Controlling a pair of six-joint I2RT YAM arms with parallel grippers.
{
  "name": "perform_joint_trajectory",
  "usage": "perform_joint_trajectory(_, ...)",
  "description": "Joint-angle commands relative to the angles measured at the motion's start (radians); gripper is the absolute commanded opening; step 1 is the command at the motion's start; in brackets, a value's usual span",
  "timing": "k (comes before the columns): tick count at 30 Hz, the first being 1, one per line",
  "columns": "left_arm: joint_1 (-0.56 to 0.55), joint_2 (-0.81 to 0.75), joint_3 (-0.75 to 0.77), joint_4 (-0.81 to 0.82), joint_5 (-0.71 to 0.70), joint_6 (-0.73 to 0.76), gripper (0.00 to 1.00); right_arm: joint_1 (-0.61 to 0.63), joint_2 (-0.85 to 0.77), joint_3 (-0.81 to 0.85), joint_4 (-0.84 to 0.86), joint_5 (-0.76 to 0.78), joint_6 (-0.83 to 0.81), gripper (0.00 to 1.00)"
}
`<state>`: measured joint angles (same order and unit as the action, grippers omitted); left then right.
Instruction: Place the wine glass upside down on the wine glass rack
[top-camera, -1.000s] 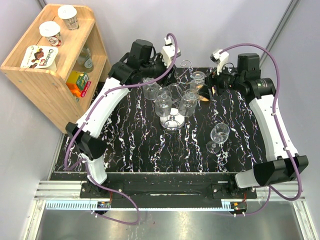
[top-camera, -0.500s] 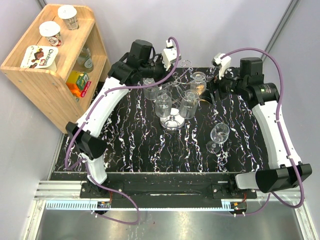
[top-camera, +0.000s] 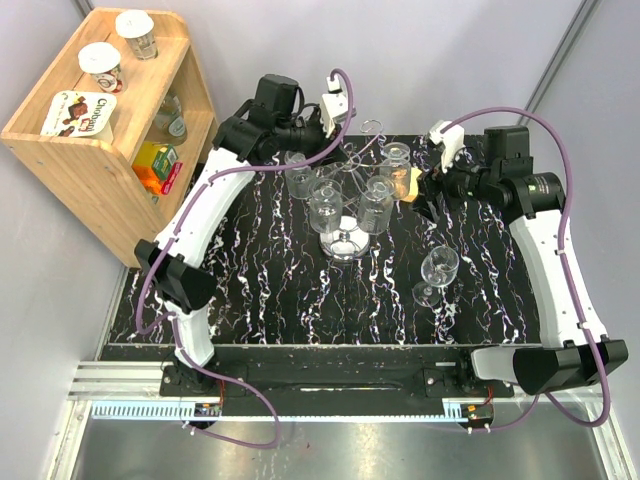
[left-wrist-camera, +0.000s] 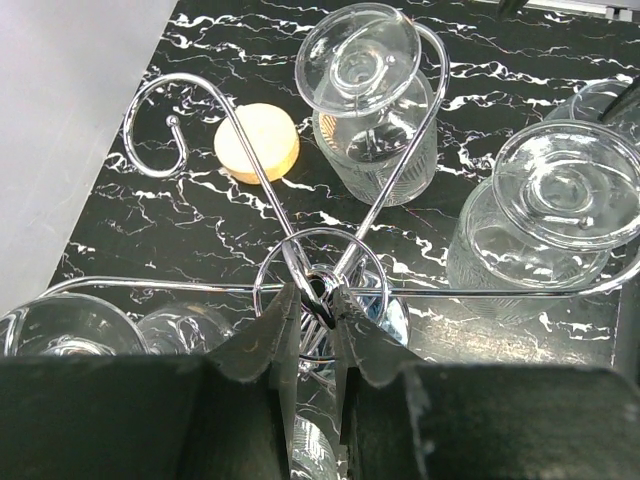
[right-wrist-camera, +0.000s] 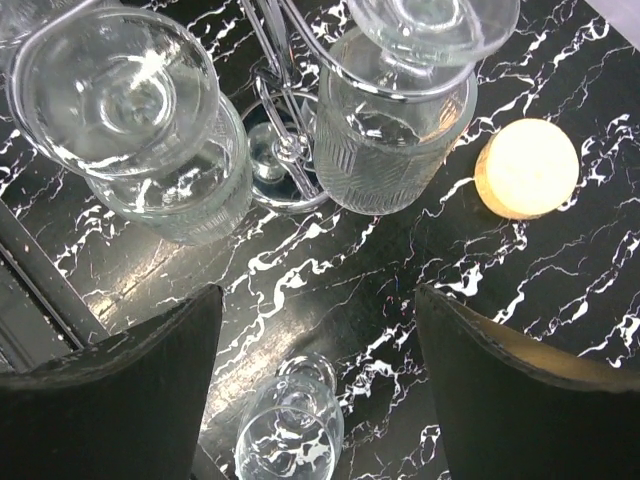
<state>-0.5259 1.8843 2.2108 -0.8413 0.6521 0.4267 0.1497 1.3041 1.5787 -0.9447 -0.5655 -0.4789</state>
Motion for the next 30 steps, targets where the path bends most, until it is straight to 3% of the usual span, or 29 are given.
perform_joint_trajectory(1,0.03,-0.013,0.078,0.005,0.159,0.058,0.0,-0.01,-0.034,0.047,-0.094,0.038,-0.075,0.83)
perform_joint_trajectory(9,0.056,0.015,0.132,-0.119,0.274,0.207,0.0,-0.022,-0.034,0.046,-0.18,0.042,-0.142,0.83)
perform_joint_trajectory(18,0.063,0.009,0.155,-0.222,0.277,0.352,0.0,-0.042,-0.025,0.056,-0.253,0.044,-0.207,0.82)
perform_joint_trajectory(30,0.07,0.041,0.222,-0.237,0.317,0.379,0.0,-0.055,0.026,0.107,-0.448,0.117,-0.313,0.8)
